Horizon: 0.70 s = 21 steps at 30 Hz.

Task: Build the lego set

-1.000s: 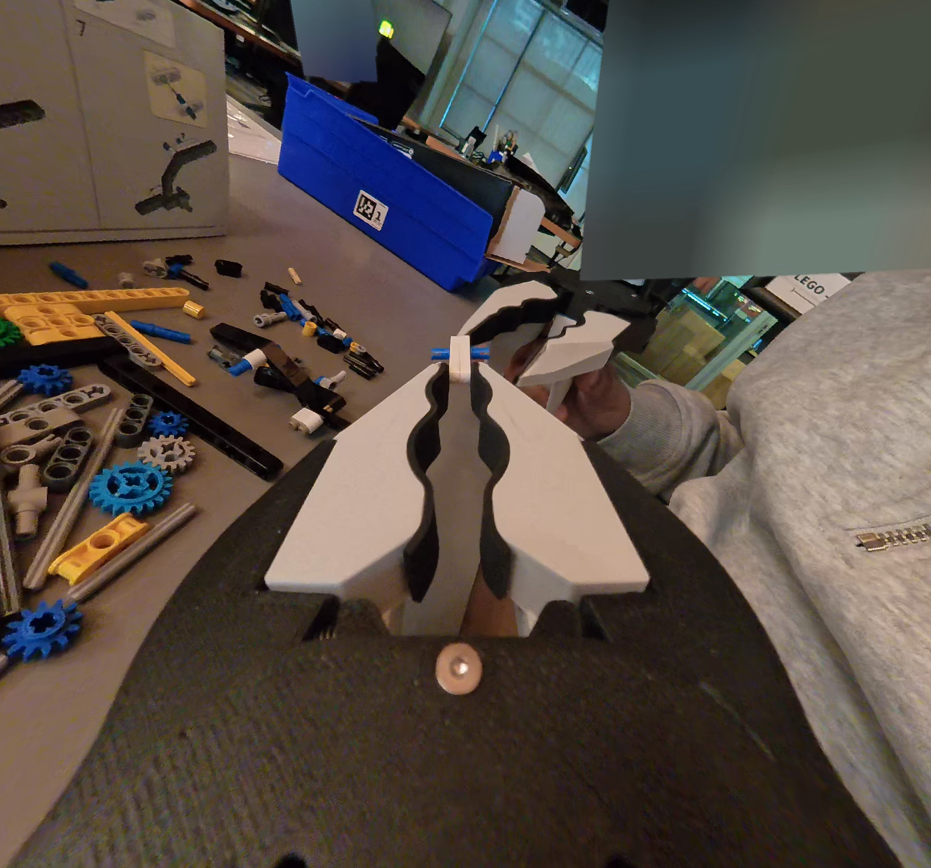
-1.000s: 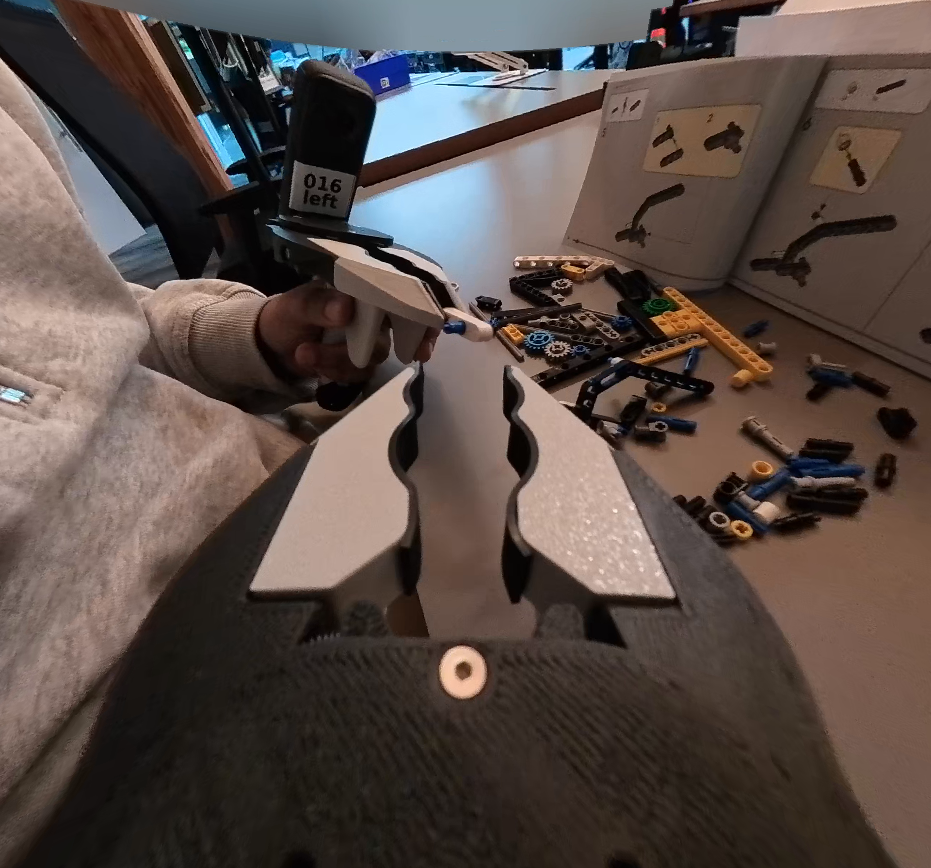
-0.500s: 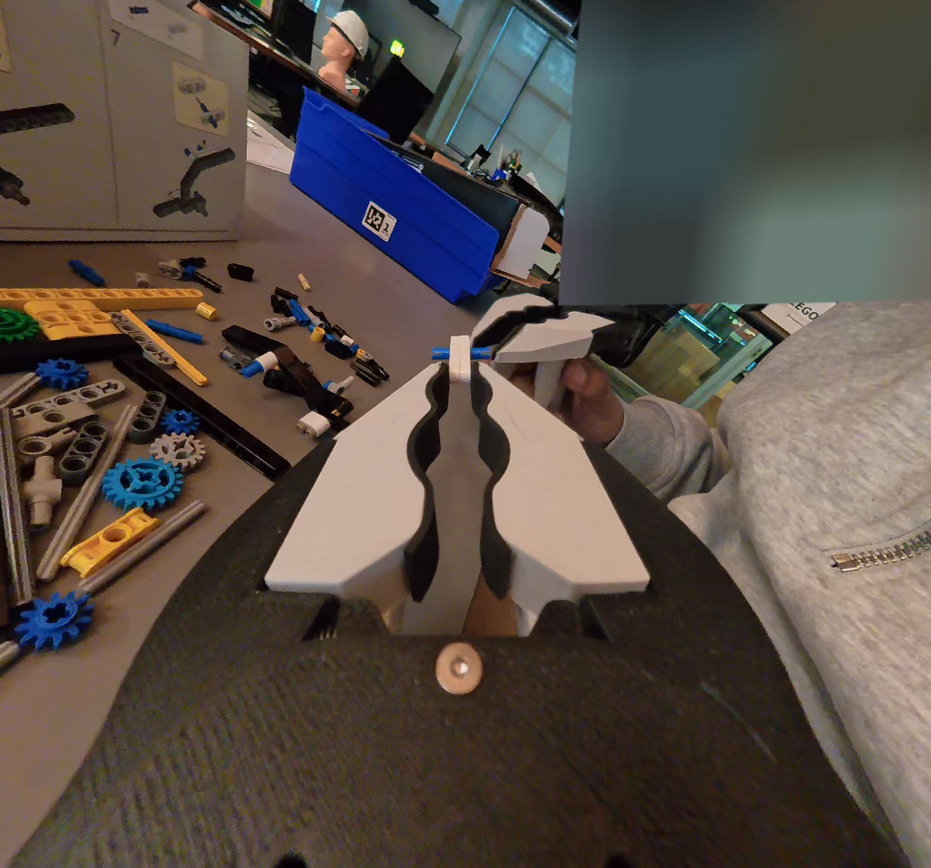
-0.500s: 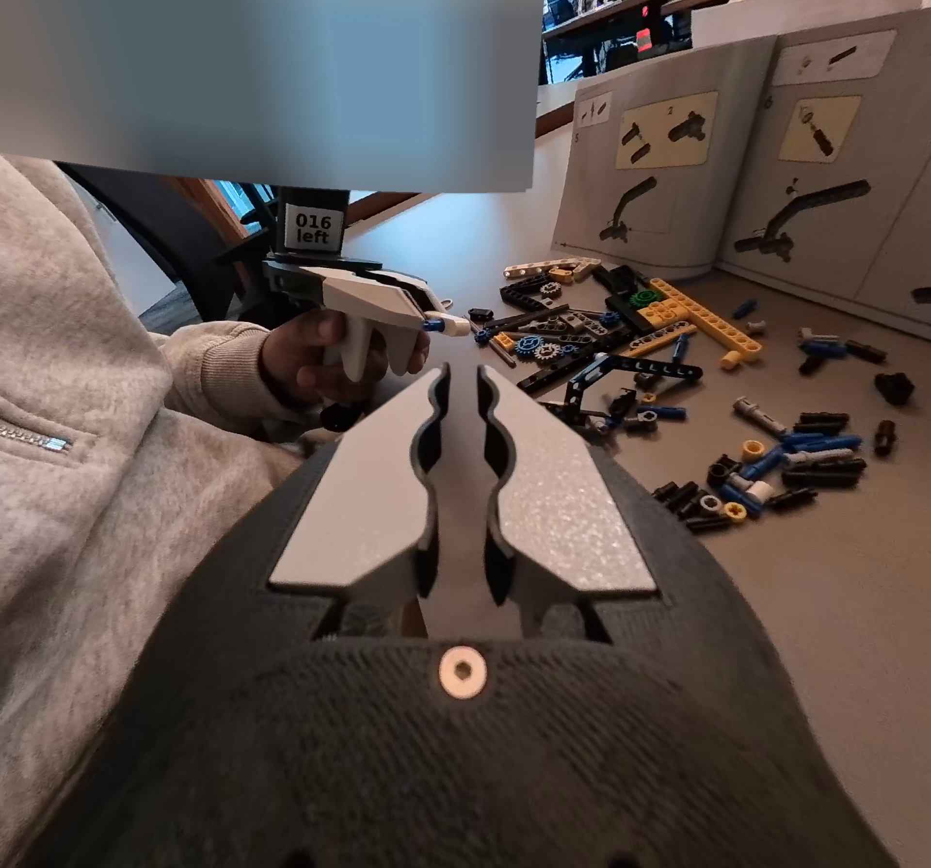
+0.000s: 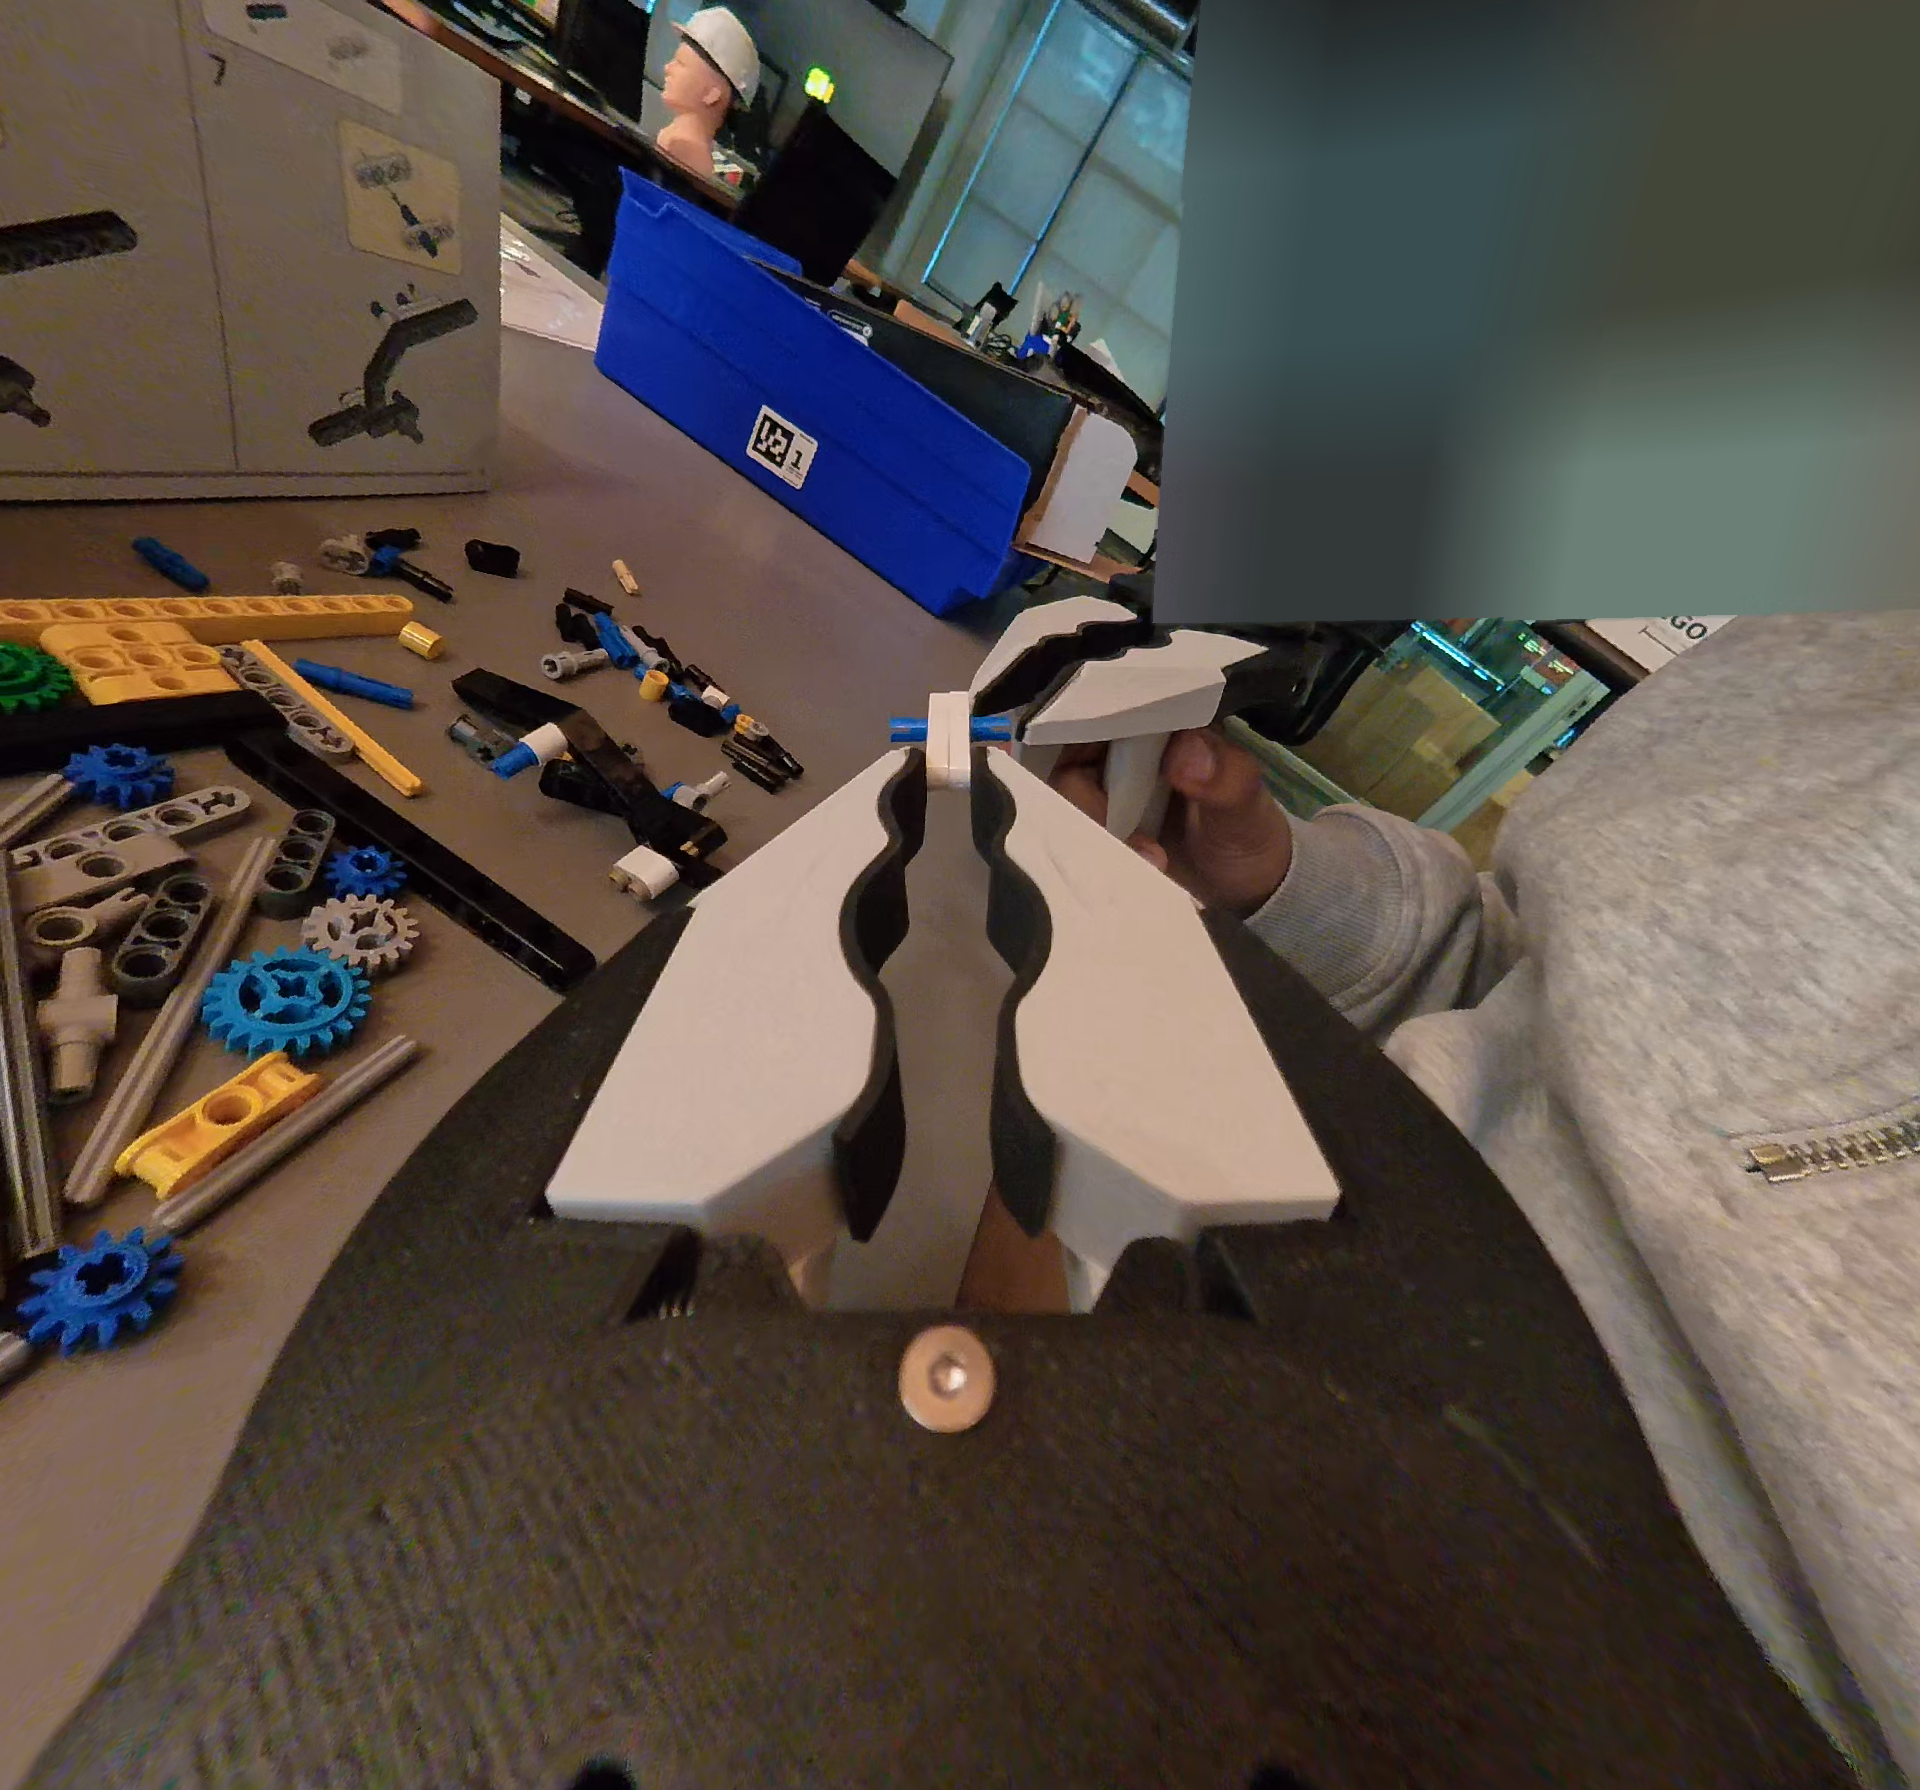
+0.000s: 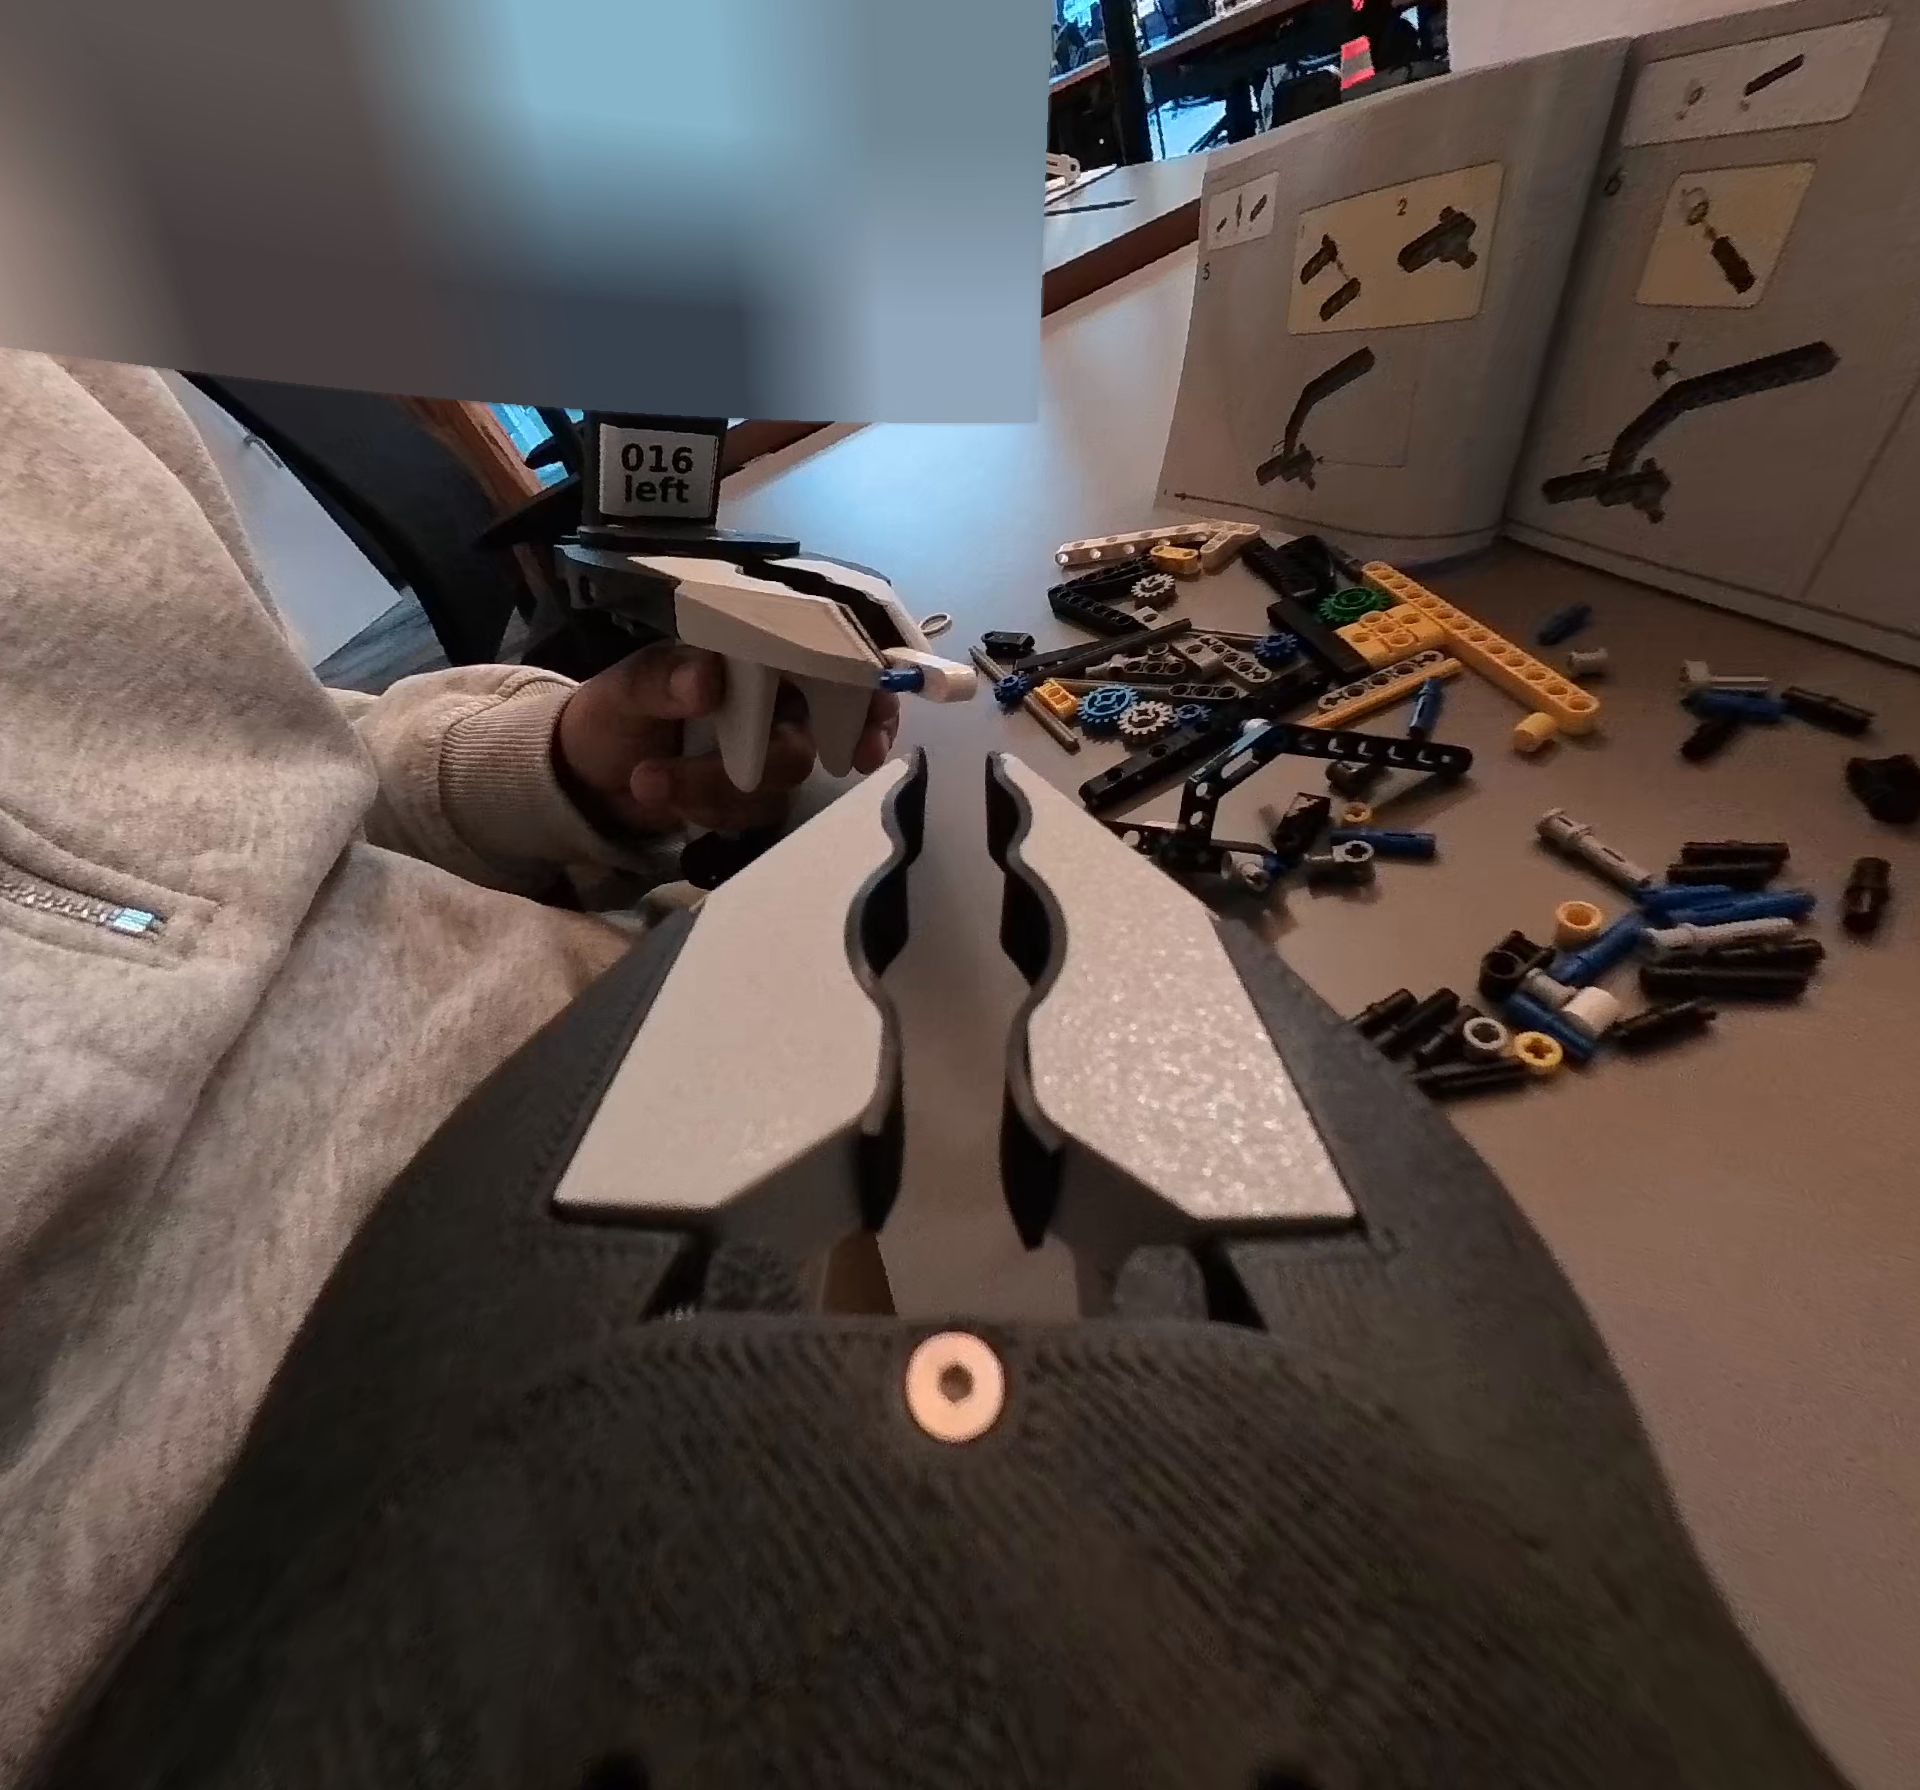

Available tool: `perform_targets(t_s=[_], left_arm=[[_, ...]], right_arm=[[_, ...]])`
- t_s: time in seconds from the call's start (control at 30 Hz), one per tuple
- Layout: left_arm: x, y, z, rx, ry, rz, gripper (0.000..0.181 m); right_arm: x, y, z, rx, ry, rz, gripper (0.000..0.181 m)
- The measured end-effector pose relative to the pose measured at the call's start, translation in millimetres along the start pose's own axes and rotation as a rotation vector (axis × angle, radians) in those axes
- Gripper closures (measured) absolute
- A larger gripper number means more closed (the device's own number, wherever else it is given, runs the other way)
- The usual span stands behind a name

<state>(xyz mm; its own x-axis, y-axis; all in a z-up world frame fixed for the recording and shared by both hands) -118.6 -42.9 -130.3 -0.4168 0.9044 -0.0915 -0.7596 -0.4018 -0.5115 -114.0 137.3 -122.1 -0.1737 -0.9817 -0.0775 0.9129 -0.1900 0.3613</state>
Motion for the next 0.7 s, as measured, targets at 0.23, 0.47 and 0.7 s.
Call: perform_targets(t_s=[0.23,0.47,0.7], left_arm=[[0.4,-1.0,-0.6,0.013,0.003,0.004,0.175],[0.5,-1.2,-0.8,0.017,0.003,0.004,0.175],[0.4,-1.1,-0.7,0.015,0.002,0.004,0.175]], right_arm=[[-0.6,2.7,0.3,-0.026,-0.008,0.0,0.169],[-0.1,3.1,-0.1,-0.026,-0.003,0.005,0.168],[1.1,3.3,-1.6,-0.017,0.005,0.013,0.168]])
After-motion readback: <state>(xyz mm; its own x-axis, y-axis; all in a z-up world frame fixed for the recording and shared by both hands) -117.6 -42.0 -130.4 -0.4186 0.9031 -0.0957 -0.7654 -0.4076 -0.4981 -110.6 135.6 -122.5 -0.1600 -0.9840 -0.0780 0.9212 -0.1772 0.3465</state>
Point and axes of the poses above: each gripper's, where its closed fingertips meet, x out along the fingers, z out of its top, y = z × x across the jaws, the point moved 8 cm from there along -x, back along the fingers, and after that the axes turned 10 degrees about z, right-handed, at the moved point
